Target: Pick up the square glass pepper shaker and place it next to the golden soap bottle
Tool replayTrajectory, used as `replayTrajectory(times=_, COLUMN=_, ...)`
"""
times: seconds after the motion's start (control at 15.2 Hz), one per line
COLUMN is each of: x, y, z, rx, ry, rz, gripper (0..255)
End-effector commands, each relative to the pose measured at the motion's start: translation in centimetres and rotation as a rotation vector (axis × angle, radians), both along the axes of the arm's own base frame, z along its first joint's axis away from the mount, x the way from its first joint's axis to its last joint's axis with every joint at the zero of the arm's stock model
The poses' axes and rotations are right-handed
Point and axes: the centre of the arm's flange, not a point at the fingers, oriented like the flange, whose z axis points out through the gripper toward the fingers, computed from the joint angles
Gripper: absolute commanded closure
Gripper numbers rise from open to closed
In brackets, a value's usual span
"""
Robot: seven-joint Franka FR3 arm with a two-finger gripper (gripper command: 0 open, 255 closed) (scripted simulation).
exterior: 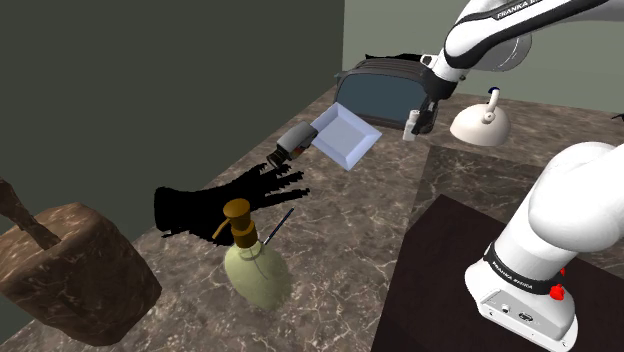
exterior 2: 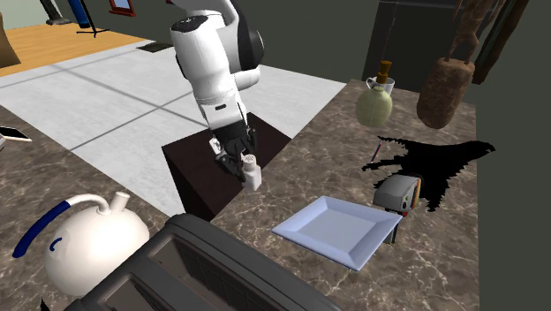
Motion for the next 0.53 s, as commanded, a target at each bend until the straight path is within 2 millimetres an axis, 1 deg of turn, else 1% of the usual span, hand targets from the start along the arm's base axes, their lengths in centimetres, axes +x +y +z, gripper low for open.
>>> replayTrajectory(times=0.0, x=0.0, y=0.0, z=1.1, rx=0.000, ry=0.001, rz=0.000, gripper=255)
replayTrajectory(times=0.46, x=0.0, y=0.0, z=4.8, rx=0.000, ry=0.001, rz=0.000, gripper=255)
